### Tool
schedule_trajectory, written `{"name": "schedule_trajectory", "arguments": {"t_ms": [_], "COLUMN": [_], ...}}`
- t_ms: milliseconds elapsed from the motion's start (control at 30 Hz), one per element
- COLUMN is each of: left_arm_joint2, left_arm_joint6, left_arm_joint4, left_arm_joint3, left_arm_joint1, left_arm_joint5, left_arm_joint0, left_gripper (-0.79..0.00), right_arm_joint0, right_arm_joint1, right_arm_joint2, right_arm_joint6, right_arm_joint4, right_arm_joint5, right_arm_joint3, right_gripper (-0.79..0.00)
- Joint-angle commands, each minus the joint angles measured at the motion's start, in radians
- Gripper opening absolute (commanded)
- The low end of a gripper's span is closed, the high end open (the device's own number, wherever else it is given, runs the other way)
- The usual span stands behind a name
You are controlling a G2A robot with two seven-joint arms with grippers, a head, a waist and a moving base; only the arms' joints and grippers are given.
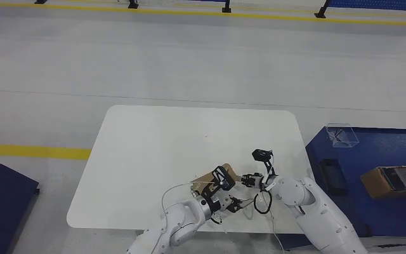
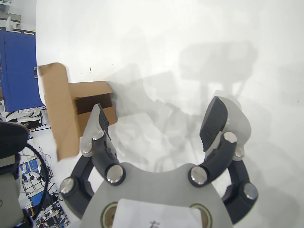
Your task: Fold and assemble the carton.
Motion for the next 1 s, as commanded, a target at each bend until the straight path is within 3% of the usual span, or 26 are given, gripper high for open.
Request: {"name": "schedule_trajectory", "arguments": {"t_ms": [0,200,333,467,733,967], "left_arm_joint2": [0.0,-0.029,-0.033,0.045,0.213,0.278], "left_arm_joint6": [0.005,0.031,0.092,0.118,-0.089,-0.299], "left_arm_joint4": [-0.002,-0.01,0.091,0.375,0.908,1.156], "left_arm_joint3": [0.001,-0.017,-0.065,-0.062,0.039,0.1], "left_arm_joint1": [-0.001,0.002,0.0,-0.006,-0.042,-0.095], "left_arm_joint5": [0.007,0.043,0.242,0.447,0.668,0.782], "left_arm_joint0": [0.001,0.024,0.075,0.117,0.09,0.061], "left_gripper": [0.0,0.0,0.0,0.0,0.0,0.0], "right_arm_joint0": [-0.002,-0.01,-0.019,-0.029,-0.035,-0.04], "right_arm_joint1": [0.0,0.001,0.001,-0.001,-0.002,-0.004], "right_arm_joint2": [0.005,0.036,0.066,0.087,0.104,0.111], "right_arm_joint6": [0.002,0.002,-0.019,-0.02,-0.007,0.0], "right_arm_joint4": [0.0,0.017,0.049,0.086,0.093,0.096], "right_arm_joint5": [0.0,0.0,0.022,0.033,0.036,0.03], "right_arm_joint3": [-0.001,-0.012,-0.02,-0.025,-0.021,-0.02], "right_gripper": [0.0,0.0,0.0,0.0,0.0,0.0]}}
